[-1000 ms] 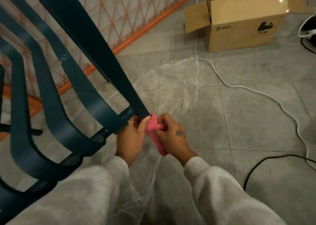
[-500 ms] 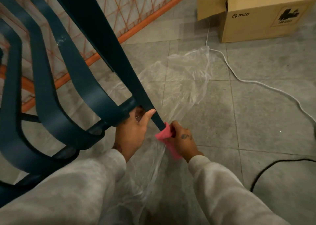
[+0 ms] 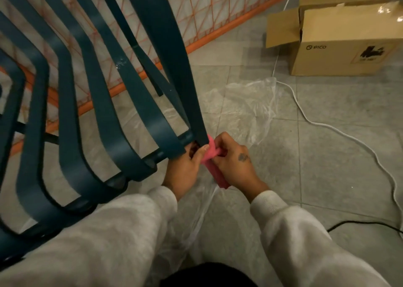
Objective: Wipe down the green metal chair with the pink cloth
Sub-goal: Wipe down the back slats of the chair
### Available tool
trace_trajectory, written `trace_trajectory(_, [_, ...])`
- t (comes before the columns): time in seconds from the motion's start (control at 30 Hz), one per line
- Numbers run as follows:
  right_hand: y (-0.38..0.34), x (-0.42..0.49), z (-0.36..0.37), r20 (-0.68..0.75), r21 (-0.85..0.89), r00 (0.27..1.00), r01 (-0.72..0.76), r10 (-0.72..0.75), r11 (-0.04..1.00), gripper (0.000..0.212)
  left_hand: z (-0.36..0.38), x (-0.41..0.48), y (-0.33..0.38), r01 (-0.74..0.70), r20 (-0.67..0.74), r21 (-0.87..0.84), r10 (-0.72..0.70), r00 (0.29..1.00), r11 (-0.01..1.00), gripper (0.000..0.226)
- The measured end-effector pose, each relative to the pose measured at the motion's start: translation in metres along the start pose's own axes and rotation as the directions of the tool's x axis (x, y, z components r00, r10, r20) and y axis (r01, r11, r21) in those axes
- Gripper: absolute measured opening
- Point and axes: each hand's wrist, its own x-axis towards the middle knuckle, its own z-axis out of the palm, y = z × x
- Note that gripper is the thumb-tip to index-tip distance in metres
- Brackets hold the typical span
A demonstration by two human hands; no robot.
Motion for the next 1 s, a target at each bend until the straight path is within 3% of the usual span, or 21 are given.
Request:
trace_trajectory(0.23, [-0.030, 0.003, -0.004, 0.023, -0.088, 0.997, -0.066, 0.068, 0.994, 0.019, -0.024, -0.036, 0.004, 0.010, 0.116, -0.089, 0.000, 0.993, 0.996, 0.024])
trace_trajectory(0.33, [-0.037, 0.003, -0.002, 0.002, -0.141, 0.995, -0.103, 0.105, 0.985, 0.022, -0.030, -0.039, 0.001, 0.044, 0.083, -0.063, -0.039, 0.996, 0.997, 0.022])
trace_trajectory(0.4, [-0.043, 0.006, -0.001, 0.016, -0.199, 0.995, -0.094, 0.099, 0.975, 0.021, -0.032, -0.044, 0.004, 0.123, 0.053, -0.253, -0.113, 0.992, 0.960, 0.028])
trace_trajectory(0.47, [-0.049, 0.011, -0.001, 0.035, -0.229, 0.993, -0.100, 0.111, 0.968, 0.023, -0.034, -0.053, 0.007, 0.259, 0.041, -0.594, -0.293, 0.955, 0.761, 0.028])
trace_trajectory(0.57, [-0.057, 0.018, 0.003, 0.042, -0.222, 0.987, -0.141, 0.154, 0.965, 0.025, -0.048, -0.067, -0.001, 0.240, 0.056, -0.885, -0.419, 0.906, 0.400, 0.024])
trace_trajectory(0.63, [-0.059, 0.022, 0.007, 0.070, -0.218, 0.980, -0.166, 0.185, 0.962, 0.027, -0.070, -0.072, -0.020, 0.212, 0.138, -0.966, -0.397, 0.907, 0.150, 0.027])
trace_trajectory(0.7, [-0.059, 0.027, 0.011, 0.114, -0.231, 0.971, -0.180, 0.210, 0.956, 0.028, -0.091, -0.074, -0.041, 0.206, 0.200, -0.979, -0.284, 0.938, -0.009, 0.032])
trace_trajectory(0.83, [-0.053, 0.033, 0.024, 0.166, -0.261, 0.963, -0.165, 0.213, 0.951, 0.025, -0.102, -0.066, -0.062, 0.158, 0.189, -0.977, -0.228, 0.955, -0.146, 0.035])
trace_trajectory(1.0, [-0.042, 0.049, 0.055, 0.217, -0.198, 0.958, -0.146, 0.189, 0.969, 0.030, -0.109, -0.041, -0.069, -0.044, -0.019, -0.996, -0.287, 0.958, -0.082, 0.042])
